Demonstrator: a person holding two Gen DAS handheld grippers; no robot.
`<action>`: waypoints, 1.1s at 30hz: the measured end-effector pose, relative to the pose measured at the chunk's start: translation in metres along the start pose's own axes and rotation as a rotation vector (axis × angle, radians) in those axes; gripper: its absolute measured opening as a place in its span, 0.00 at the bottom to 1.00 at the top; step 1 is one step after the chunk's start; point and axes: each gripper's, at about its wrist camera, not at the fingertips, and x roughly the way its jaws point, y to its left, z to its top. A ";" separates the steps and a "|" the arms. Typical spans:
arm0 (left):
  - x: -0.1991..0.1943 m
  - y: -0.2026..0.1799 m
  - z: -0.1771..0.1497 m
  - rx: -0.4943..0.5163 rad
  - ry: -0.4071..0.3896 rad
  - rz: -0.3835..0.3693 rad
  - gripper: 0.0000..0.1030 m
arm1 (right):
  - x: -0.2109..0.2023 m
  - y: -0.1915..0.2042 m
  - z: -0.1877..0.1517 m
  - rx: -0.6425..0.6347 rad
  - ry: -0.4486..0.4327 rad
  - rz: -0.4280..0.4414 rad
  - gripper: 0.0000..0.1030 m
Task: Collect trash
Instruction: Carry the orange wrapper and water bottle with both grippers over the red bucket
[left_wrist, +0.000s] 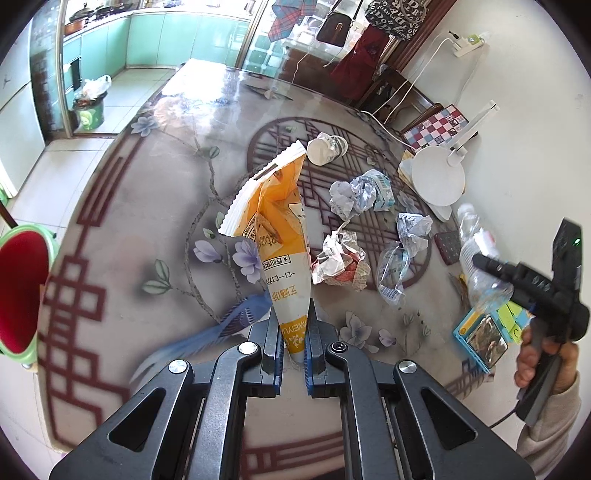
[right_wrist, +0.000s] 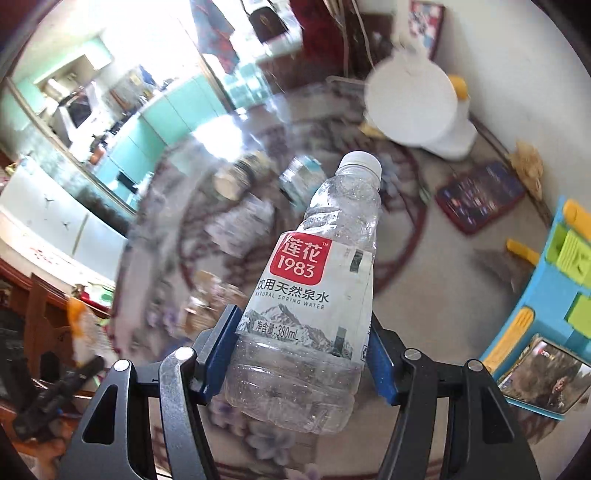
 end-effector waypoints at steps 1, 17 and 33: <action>-0.002 0.002 0.001 0.003 -0.003 -0.002 0.08 | -0.004 0.008 0.001 -0.005 -0.011 0.011 0.61; -0.048 0.081 0.016 -0.026 -0.069 0.028 0.08 | -0.016 0.183 -0.017 -0.159 -0.059 0.146 0.61; -0.081 0.194 0.016 -0.125 -0.096 0.084 0.08 | 0.025 0.327 -0.052 -0.291 0.001 0.230 0.61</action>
